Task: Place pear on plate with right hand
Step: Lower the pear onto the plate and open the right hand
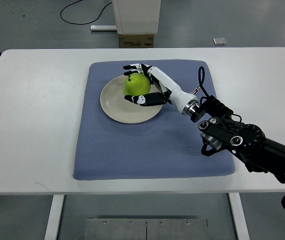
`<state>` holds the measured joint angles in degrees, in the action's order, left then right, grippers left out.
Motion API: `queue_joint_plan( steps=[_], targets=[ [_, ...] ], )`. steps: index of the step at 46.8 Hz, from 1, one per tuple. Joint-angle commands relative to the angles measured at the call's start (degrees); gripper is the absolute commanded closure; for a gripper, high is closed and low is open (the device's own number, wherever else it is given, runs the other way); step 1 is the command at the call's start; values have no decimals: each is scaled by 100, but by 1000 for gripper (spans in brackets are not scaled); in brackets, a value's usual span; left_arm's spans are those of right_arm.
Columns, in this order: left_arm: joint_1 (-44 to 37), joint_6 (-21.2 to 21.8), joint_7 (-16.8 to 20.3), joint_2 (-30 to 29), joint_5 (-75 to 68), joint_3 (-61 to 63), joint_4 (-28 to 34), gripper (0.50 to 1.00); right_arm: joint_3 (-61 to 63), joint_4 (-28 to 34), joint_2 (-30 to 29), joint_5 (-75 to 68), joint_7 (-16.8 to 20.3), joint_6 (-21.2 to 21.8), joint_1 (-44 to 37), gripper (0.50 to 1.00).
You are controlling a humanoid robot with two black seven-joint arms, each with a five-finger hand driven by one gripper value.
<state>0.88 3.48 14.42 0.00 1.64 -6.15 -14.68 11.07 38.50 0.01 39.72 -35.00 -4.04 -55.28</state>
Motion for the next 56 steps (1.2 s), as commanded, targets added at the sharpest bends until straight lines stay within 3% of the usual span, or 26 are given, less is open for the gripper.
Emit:
queue_joint_plan(
  steps=[1, 26, 33, 38, 44, 56],
  targets=[
    [0, 4, -1, 0, 3, 0, 0, 500, -70, -9, -1, 1, 0, 0, 18, 1000],
    [0, -5, -1, 0, 3, 0, 0, 500, -334, -106, -1, -8, 0, -9, 220, 1000],
    [0, -5, -1, 0, 3, 0, 0, 500, -334, -185, -1, 1, 0, -18, 255, 915],
    [0, 4, -1, 0, 3, 0, 0, 500, -334, -203, -1, -8, 0, -18, 281, 702],
    [0, -5, -9, 0, 3, 0, 0, 500, -325, -212, -1, -8, 0, -18, 290, 530],
    [0, 4, -1, 0, 3, 0, 0, 500, -334, -220, -1, -8, 0, -9, 299, 507]
  ],
)
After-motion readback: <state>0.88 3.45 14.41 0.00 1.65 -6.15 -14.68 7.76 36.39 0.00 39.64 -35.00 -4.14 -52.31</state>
